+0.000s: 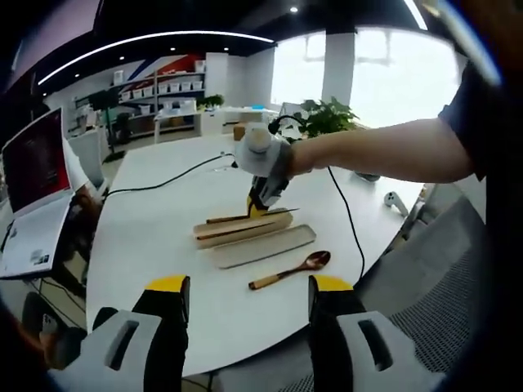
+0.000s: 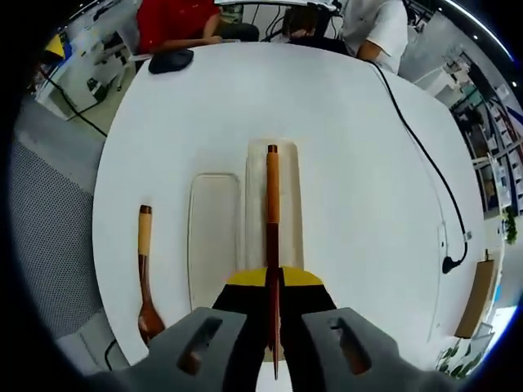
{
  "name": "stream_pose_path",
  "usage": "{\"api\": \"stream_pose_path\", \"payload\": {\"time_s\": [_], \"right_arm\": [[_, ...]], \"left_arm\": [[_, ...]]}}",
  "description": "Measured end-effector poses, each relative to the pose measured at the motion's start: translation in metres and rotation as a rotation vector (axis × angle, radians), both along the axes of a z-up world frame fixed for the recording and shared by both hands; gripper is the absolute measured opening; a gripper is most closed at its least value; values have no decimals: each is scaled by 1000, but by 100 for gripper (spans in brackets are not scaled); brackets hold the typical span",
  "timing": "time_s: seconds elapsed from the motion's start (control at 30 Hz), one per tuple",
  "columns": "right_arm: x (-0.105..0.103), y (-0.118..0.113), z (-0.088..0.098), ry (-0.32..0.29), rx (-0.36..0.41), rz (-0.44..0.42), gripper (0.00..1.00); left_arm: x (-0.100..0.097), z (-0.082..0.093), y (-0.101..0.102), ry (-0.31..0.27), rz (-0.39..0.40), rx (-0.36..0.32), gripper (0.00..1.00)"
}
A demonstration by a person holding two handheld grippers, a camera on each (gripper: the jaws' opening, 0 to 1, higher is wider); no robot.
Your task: Arrange the utensils inside the cutlery case until each visible utensil rests in its matching compartment.
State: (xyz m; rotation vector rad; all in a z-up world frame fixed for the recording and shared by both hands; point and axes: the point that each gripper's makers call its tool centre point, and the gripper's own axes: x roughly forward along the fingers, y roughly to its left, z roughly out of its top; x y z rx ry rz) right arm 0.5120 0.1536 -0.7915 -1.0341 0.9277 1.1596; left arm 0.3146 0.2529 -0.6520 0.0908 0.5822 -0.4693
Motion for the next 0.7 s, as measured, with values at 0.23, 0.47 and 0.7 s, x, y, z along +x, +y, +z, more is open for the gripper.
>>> {"api": "stream_pose_path", "payload": {"time_s": [0.23, 0.47, 0.7], "right_arm": [[5, 14, -8, 23, 57, -30, 0], [9, 17, -17, 35, 71, -65, 0], [10, 18, -23, 41, 71, -57, 0]], "left_arm": [[0, -2, 1, 14, 9, -6, 60], [0, -2, 1, 13, 11, -8, 59], [1, -3, 2, 15, 19, -14, 58]]}}
